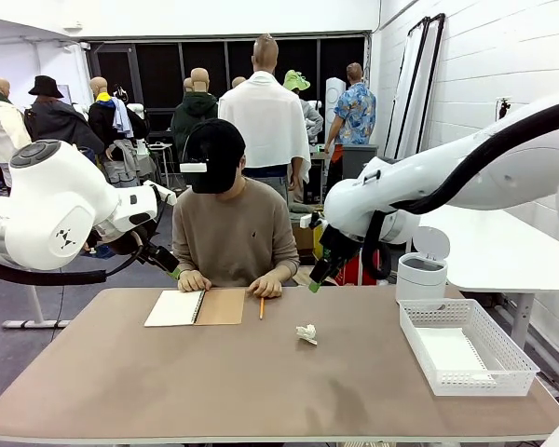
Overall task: Sort the paper based on its condition.
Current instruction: If a person hands you a paper, place it in the Organizing basket , and if it's crumpled, put it in the Trash can.
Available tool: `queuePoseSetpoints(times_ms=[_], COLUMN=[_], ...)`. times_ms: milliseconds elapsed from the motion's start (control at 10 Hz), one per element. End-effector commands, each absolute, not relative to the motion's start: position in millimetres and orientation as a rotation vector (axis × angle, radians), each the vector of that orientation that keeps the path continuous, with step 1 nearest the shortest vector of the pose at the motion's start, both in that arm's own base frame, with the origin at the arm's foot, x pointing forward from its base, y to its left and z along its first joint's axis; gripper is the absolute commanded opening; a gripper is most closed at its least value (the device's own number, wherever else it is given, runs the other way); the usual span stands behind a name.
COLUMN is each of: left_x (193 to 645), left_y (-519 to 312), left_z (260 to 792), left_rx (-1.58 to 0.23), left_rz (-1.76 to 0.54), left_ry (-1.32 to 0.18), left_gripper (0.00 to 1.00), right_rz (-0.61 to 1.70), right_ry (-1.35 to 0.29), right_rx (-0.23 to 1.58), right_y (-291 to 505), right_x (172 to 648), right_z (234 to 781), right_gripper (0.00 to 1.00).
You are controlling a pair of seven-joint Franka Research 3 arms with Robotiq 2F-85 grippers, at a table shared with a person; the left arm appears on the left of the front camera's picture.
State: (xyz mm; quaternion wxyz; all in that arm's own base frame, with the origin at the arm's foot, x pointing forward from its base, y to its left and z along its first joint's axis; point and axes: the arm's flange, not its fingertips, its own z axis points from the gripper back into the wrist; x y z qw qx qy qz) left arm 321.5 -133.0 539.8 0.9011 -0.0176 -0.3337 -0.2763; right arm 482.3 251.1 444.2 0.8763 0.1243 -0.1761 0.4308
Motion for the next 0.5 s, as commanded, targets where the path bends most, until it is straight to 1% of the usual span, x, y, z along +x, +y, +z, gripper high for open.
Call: queuePoseSetpoints(times_ms=[0,200,300,400], left_x=[321.2,321.2,321.2,321.2], left_y=[-131.6,-131.6,-131.6,-131.6], left_z=[539.4,539.4,539.4,539.4], left_rx=[-0.04,-0.04,-0.04,-0.04], left_rz=[-0.569,-0.569,-0.569,-0.569], left_ry=[-0.69,-0.69,-0.69,-0.69], left_gripper=[1.0,1.0,1.0,1.0], right_rz=[0.898,0.875,0.9,0.9], right_ry=[-0.319,-0.336,-0.334,-0.334], right_rx=[0.252,0.23,0.263,0.263], right_y=[253.3,250.8,253.3,253.3], right_x=[493.1,487.0,486.8,486.8], right_z=[440.6,445.4,431.5,431.5], right_gripper=[1.0,1.0,1.0,1.0])
